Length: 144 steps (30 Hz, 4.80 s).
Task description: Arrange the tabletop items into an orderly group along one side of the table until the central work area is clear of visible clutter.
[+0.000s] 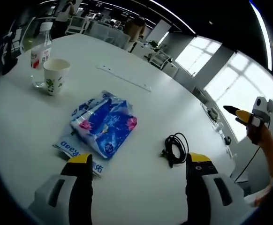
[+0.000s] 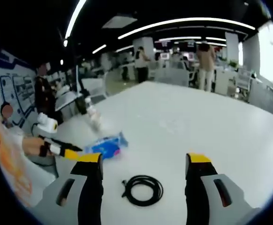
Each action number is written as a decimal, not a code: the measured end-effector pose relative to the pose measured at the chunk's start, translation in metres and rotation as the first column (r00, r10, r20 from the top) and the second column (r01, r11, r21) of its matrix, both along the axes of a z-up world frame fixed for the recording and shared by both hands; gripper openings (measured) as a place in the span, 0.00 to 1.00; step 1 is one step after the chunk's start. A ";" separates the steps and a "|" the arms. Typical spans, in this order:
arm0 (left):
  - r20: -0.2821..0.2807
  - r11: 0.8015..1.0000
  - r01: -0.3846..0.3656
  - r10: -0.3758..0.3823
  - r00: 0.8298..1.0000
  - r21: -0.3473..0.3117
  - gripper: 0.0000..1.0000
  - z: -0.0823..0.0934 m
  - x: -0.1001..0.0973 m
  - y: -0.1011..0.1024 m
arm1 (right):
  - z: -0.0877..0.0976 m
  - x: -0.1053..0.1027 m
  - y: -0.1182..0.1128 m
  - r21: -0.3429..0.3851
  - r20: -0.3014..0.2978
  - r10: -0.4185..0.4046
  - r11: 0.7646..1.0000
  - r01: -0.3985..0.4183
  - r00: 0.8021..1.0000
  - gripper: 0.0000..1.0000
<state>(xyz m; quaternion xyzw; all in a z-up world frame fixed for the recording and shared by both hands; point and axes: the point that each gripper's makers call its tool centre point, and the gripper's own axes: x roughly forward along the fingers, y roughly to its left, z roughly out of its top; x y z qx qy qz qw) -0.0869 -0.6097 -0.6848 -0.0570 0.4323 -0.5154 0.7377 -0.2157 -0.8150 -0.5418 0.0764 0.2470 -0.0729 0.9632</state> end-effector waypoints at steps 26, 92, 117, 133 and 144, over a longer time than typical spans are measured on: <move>0.047 0.983 -0.141 0.137 0.989 0.117 0.49 -0.042 0.037 0.008 | -0.123 0.137 0.070 0.092 -0.112 0.175 0.982 -0.165 0.978 0.40; -0.016 0.992 -0.120 0.120 0.993 0.024 0.00 -0.028 0.030 -0.013 | -0.152 0.088 0.109 0.341 -0.063 -0.051 0.937 0.069 0.997 0.00; 0.052 0.991 0.115 -0.112 0.992 -0.064 0.00 0.012 -0.023 -0.042 | -0.123 0.021 0.094 0.328 -0.013 -0.200 0.925 0.194 0.980 0.00; 0.015 0.994 0.097 -0.097 0.995 -0.059 0.00 0.007 -0.025 -0.039 | -0.123 0.020 0.096 0.337 -0.010 -0.171 0.927 0.164 0.985 0.00; 0.008 0.988 0.145 -0.145 0.989 -0.054 0.00 0.005 -0.036 -0.048 | -0.126 0.009 0.086 0.342 -0.013 -0.193 0.921 0.186 0.981 0.00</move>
